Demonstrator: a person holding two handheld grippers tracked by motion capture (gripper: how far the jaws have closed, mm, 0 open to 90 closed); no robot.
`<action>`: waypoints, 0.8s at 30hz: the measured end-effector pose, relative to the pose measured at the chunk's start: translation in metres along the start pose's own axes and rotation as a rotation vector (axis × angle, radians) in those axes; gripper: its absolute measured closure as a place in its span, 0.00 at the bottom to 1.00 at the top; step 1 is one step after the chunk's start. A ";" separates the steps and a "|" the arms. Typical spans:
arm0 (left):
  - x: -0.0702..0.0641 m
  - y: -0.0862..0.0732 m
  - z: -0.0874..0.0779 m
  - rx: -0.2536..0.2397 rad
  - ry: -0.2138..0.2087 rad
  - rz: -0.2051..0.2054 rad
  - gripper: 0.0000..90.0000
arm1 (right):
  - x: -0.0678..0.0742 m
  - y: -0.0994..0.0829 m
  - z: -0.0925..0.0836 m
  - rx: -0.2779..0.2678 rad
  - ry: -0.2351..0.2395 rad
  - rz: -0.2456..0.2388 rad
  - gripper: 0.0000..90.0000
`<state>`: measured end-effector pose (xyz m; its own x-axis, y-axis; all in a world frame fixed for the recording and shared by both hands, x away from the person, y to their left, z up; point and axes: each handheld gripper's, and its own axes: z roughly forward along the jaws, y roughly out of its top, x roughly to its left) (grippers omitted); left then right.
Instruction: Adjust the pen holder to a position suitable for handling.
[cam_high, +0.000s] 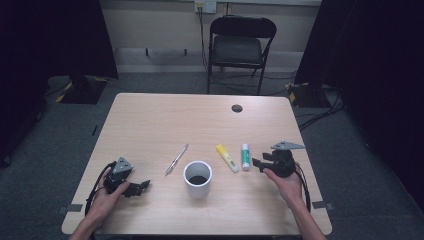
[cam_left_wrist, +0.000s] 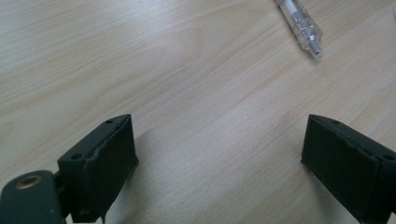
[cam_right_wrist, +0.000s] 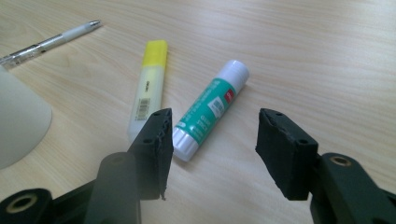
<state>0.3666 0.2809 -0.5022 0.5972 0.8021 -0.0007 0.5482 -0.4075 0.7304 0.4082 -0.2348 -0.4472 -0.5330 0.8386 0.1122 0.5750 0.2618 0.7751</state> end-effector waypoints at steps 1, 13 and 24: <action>0.000 0.000 0.000 0.000 0.000 0.000 0.10 | 0.000 0.002 0.001 0.001 0.004 0.000 0.52; 0.000 0.000 0.001 0.001 -0.006 -0.002 0.09 | 0.003 0.023 0.029 0.017 0.010 -0.025 0.56; 0.001 0.001 0.001 0.003 -0.007 0.008 0.08 | 0.000 0.031 0.060 0.055 -0.006 -0.016 0.59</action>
<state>0.3682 0.2808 -0.5025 0.6057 0.7957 0.0004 0.5451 -0.4153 0.7283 0.4628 -0.1983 -0.4604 -0.5392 0.8367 0.0961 0.5993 0.3011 0.7418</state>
